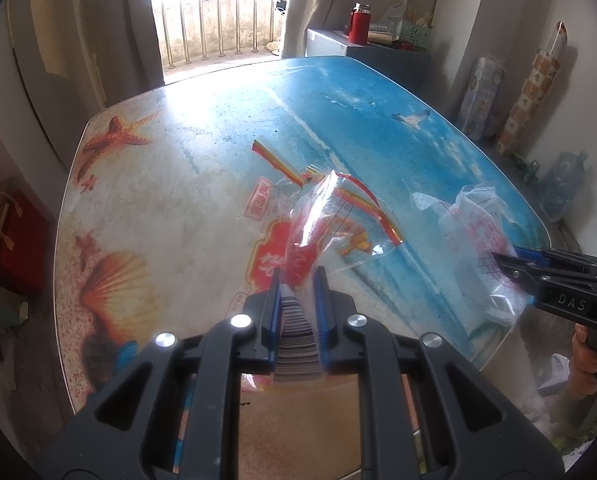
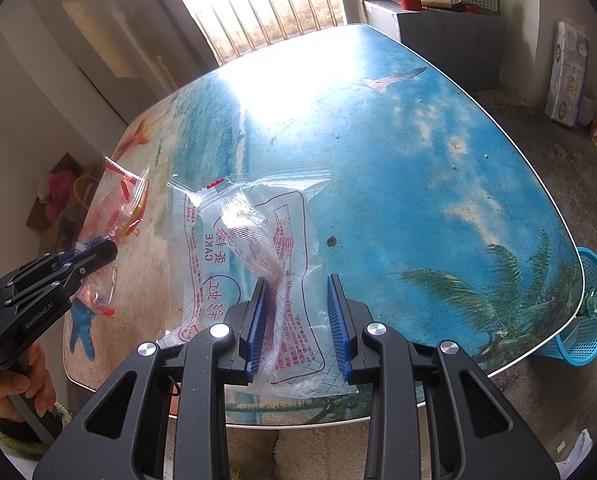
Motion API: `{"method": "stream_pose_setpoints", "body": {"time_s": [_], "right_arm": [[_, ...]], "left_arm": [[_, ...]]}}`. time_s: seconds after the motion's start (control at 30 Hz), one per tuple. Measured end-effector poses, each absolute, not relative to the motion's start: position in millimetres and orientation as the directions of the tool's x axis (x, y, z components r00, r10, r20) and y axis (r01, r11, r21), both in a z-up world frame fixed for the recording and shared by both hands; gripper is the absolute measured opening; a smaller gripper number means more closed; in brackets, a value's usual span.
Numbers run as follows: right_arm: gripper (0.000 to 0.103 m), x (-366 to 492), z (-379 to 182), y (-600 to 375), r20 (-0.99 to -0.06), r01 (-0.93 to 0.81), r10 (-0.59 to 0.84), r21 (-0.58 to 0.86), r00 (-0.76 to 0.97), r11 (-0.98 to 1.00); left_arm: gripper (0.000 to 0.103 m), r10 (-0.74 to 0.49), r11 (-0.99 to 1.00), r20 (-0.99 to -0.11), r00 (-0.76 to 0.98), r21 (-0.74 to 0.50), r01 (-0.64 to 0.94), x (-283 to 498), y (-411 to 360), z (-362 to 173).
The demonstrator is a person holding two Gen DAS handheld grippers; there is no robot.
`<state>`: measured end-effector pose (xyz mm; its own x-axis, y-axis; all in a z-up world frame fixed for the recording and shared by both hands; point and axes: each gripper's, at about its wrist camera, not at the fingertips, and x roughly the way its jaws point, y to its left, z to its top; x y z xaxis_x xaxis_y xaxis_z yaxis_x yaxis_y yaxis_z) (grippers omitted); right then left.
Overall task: Collect trash
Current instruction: 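Lift both bags and carry both tools toward the blue basket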
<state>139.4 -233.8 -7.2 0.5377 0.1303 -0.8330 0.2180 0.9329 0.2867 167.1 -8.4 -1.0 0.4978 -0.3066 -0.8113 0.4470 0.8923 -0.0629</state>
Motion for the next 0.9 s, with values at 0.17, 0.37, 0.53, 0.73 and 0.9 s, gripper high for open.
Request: {"method": "stream_pose_setpoints", "body": {"time_s": [0.17,0.37,0.53,0.73,0.9], "right_arm": [[0.029,136,-6,-236,-0.829,0.222,0.131,0.292,0.544,0.93],[0.029,134,-4,-240,-0.822,0.226,0.13,0.299,0.554,0.927],[0.029,131,-1,-245,-0.815,0.23,0.129,0.306,0.565,0.924],[0.029,123,1,-252,-0.806,0.237,0.13,0.317,0.577,0.918],[0.029,117,3,-261,-0.798,0.246,0.13,0.33,0.589,0.911]], "left_arm": [[0.013,-0.307,0.889,-0.807,0.505,-0.054,0.454,167,-11,2],[0.013,-0.306,0.885,-0.805,0.509,-0.043,0.464,165,-16,5],[0.013,-0.307,0.881,-0.8,0.515,-0.033,0.473,164,-22,9],[0.013,-0.308,0.874,-0.792,0.527,-0.016,0.485,160,-33,16],[0.013,-0.311,0.865,-0.786,0.534,-0.001,0.502,157,-45,20]]}}
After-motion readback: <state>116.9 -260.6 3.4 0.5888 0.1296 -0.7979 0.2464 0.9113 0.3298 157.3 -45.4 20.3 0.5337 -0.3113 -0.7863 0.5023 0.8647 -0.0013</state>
